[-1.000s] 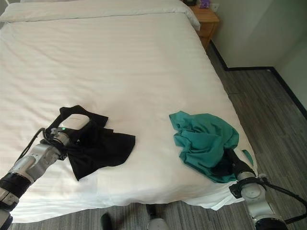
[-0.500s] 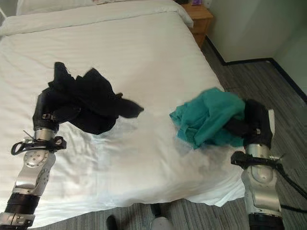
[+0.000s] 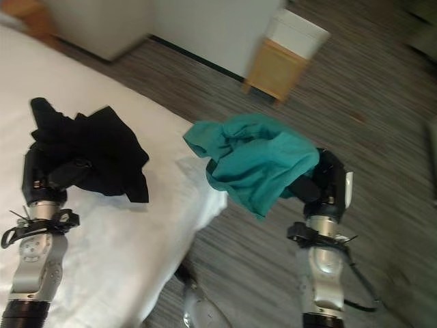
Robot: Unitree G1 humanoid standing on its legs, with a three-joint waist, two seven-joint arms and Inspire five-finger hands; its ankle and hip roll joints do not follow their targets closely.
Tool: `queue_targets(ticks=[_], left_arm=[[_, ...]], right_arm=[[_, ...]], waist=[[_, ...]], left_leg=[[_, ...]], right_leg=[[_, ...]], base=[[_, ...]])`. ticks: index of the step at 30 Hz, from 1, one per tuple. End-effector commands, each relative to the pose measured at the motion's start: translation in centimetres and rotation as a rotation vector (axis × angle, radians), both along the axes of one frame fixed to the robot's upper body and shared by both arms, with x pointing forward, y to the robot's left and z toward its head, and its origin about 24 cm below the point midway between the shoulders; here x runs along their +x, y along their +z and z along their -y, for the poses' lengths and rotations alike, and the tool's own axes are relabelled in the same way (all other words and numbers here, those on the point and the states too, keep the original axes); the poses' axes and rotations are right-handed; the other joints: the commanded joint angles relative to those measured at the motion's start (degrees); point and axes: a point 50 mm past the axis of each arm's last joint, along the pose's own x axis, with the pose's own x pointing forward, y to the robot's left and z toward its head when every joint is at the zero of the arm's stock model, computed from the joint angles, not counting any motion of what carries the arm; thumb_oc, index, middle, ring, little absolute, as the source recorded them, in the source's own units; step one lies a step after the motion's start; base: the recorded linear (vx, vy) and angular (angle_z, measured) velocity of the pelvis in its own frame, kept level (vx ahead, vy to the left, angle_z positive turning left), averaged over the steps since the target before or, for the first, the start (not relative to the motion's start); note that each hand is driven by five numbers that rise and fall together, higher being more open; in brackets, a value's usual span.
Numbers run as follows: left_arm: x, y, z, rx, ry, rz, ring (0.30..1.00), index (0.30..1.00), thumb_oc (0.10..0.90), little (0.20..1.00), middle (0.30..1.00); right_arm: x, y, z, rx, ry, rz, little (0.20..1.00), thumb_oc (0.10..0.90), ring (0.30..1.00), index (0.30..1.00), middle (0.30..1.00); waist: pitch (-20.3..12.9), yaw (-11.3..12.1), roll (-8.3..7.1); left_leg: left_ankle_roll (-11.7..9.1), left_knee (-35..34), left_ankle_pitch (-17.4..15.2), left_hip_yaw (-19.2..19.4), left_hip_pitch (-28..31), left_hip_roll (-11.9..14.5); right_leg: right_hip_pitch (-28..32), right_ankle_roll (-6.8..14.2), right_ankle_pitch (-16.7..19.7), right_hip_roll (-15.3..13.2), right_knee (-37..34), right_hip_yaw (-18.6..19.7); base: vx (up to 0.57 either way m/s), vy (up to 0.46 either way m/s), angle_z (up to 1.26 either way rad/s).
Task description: Pick up bed clothes into laundry basket.
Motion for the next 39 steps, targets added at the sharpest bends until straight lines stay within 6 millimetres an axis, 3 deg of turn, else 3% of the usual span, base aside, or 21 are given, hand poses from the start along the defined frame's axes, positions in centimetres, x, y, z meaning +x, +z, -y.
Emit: queue_targets(ticks=[1,3,6,7,9,10,13,14,15,16,17,19,22,28,29,32,34,39], left_arm=[[-1.4,4.2,1.1,0.046,-0.027,0.266,0.3,0.3,0.4,0.3,0.3],[-1.6,3.9,0.9,0.046,-0.02,0.251,0.3,0.3,0.4,0.3,0.3],[-2.1,2.8,0.7,0.065,0.0,0.193,0.3,0.3,0.4,0.3,0.3],[-2.1,2.9,0.7,0.067,0.001,0.193,0.3,0.3,0.4,0.3,0.3],[-2.2,2.6,0.4,0.072,0.011,0.174,0.3,0.3,0.4,0.3,0.3],[-2.2,2.3,0.3,0.081,0.017,0.156,0.3,0.3,0.4,0.3,0.3],[-2.0,2.0,0.1,0.085,0.018,0.141,0.3,0.3,0.4,0.3,0.3],[-1.8,2.0,0.5,0.03,0.015,0.167,0.3,0.3,0.4,0.3,0.3],[-1.7,1.8,0.8,0.008,0.0,0.169,0.3,0.3,0.4,0.3,0.3],[-1.8,0.9,1.0,-0.017,-0.004,0.136,0.3,0.3,0.4,0.3,0.3],[-1.8,0.9,1.0,-0.018,-0.003,0.136,0.3,0.3,0.4,0.3,0.3],[-2.3,-0.1,0.7,-0.05,0.02,0.104,0.3,0.3,0.4,0.3,0.3],[-2.0,-0.3,0.8,-0.021,0.028,0.083,0.3,0.3,0.4,0.3,0.3],[-2.6,-0.8,0.5,-0.027,0.034,0.063,0.3,0.3,0.4,0.3,0.3],[2.0,-3.9,6.0,-0.019,-0.237,-0.132,0.3,0.3,0.4,0.3,0.3],[2.6,-3.6,6.8,-0.021,-0.273,-0.122,0.3,0.3,0.4,0.3,0.3],[2.7,-3.6,7.1,-0.026,-0.281,-0.118,0.3,0.3,0.4,0.3,0.3],[2.3,-4.0,6.9,-0.076,-0.268,-0.119,0.3,0.3,0.4,0.3,0.3]], right_arm=[[-1.3,8.1,2.5,-0.247,-0.035,0.315,0.3,0.4,0.3,0.3,0.3],[-1.3,8.0,2.6,-0.249,-0.037,0.307,0.3,0.4,0.3,0.3,0.3],[-1.1,7.0,2.5,-0.199,-0.078,0.279,0.3,0.4,0.3,0.3,0.3],[-1.1,6.9,2.4,-0.197,-0.077,0.279,0.3,0.4,0.3,0.3,0.3],[-0.9,6.5,2.0,-0.169,-0.059,0.268,0.3,0.4,0.3,0.3,0.3],[-0.7,5.9,1.4,-0.165,-0.011,0.236,0.3,0.4,0.3,0.3,0.3],[-0.6,5.5,1.7,-0.173,-0.008,0.211,0.3,0.4,0.3,0.3,0.3],[-0.3,6.1,1.3,-0.199,0.026,0.226,0.3,0.4,0.3,0.3,0.3],[-0.1,6.4,1.4,-0.208,0.035,0.232,0.3,0.4,0.3,0.3,0.3],[0.0,6.6,1.9,-0.211,0.025,0.234,0.3,0.4,0.3,0.3,0.3],[0.0,6.6,1.9,-0.211,0.025,0.233,0.3,0.4,0.3,0.3,0.3],[-0.3,6.0,2.1,-0.18,-0.007,0.221,0.3,0.4,0.3,0.3,0.3],[-0.8,4.9,1.9,-0.171,-0.012,0.182,0.3,0.4,0.3,0.3,0.3],[-1.0,3.5,1.7,-0.196,0.024,0.098,0.3,0.4,0.3,0.3,0.3],[-2.4,-1.2,3.5,-0.045,-0.064,-0.072,0.3,0.4,0.3,0.3,0.3],[-2.8,-2.6,3.4,-0.025,-0.072,-0.126,0.3,0.4,0.3,0.3,0.3],[-2.8,-2.7,3.2,-0.025,-0.059,-0.132,0.3,0.4,0.3,0.3,0.3],[-1.5,-0.5,3.1,-0.099,-0.025,-0.06,0.3,0.4,0.3,0.3,0.3]], waist=[[-1.1,2.89,9.04],[-1.77,3.31,8.48],[-4.35,4.93,6.85],[-4.38,5.17,6.83],[-5.1,6.21,6.07],[-4.99,6.81,5.28],[-4.63,7.04,4.81],[-2.53,8.59,3.75],[-1.67,9.46,3.8],[-1.63,8.75,3.66],[-1.62,8.69,3.69],[-3.67,7.34,5.73],[-4.5,6.69,7.03],[-5.49,6.16,8.47],[-1.91,7.1,8.7],[-2.75,6.32,8.92],[-2.99,6.37,9.04],[-4.18,6.96,9.59]], left_leg=[[-11.73,-18.62,6.52,8.55,18.11,13.77],[-11.87,-20.05,6.77,8.93,18.24,13.19],[-11.14,-20.2,6.71,11.8,17.3,11.32],[-11.21,-20.15,7.07,12.13,17.18,11.52],[-11.55,-19.73,7.5,12.77,15.91,11.43],[-12.32,-18.45,9.16,13.69,13.62,12.34],[-13.27,-15.48,9.63,13.62,11.81,13.43],[-14.97,-7.24,11.09,7.67,7.99,13.6],[-15.26,-3.66,10.84,2.09,6.04,12.61],[-14.96,-1.47,7.47,-0.63,6.49,12.61],[-14.96,-1.41,7.42,-0.69,6.47,12.62],[-13.81,-7.55,5.05,0.75,10.49,12.45],[-13.73,-14.89,7.41,0.34,14.17,11.73],[-13.01,-19.48,7.81,0.76,18.23,10.66],[-16.26,-11.92,12.38,-0.6,10.62,13.0],[-15.95,-15.03,12.58,0.68,12.99,12.92],[-15.89,-16.12,12.83,0.17,13.7,12.45],[-15.2,-21.09,13.08,0.64,17.66,12.01]], right_leg=[[13.86,6.07,-3.01,-9.37,15.27,-11.04],[14.74,5.82,-3.06,-9.23,14.23,-9.79],[22.7,6.61,-4.03,-9.47,8.55,-8.95],[22.79,6.5,-3.34,-9.26,7.85,-8.73],[26.48,5.37,-7.49,-9.26,-0.07,-8.18],[28.11,3.73,-9.03,-8.21,-7.0,-6.39],[28.75,2.92,-8.76,-7.6,-8.28,-6.12],[28.81,1.79,-8.22,-7.33,-8.1,-4.96],[28.16,1.34,-7.45,-7.0,-7.98,-4.34],[27.98,1.15,-6.6,-7.72,-8.56,-4.4],[28.03,1.15,-6.59,-7.7,-8.6,-4.46],[27.78,1.47,-7.06,-6.93,-8.53,-4.45],[27.48,1.42,-7.2,-6.66,-8.31,-4.83],[28.65,1.75,-7.52,-6.75,-8.48,-4.12],[30.84,2.42,-6.11,-11.67,-9.88,-13.12],[31.29,2.64,-6.29,-11.71,-10.43,-13.67],[31.6,2.68,-6.25,-11.73,-10.62,-13.51],[32.08,3.0,-6.82,-11.57,-10.71,-13.62]], base=[[-0.36,0.162,-1.87],[-0.24,0.068,-1.83],[-0.22,0.004,-1.37],[-0.16,-0.059,-1.42],[-0.22,-0.094,-1.05],[-0.27,-0.199,-0.33],[-0.14,-0.157,0.03],[-0.25,-0.198,0.11],[-0.35,-0.227,-0.08],[-0.2,-0.079,-0.29],[-0.15,-0.004,-0.24],[-0.05,0.121,-0.03],[-0.03,0.101,-0.01],[0.01,0.084,-0.01],[0.0,0.013,0.06],[0.06,0.03,0.34],[0.09,0.031,0.05],[0.08,0.025,-0.09]])
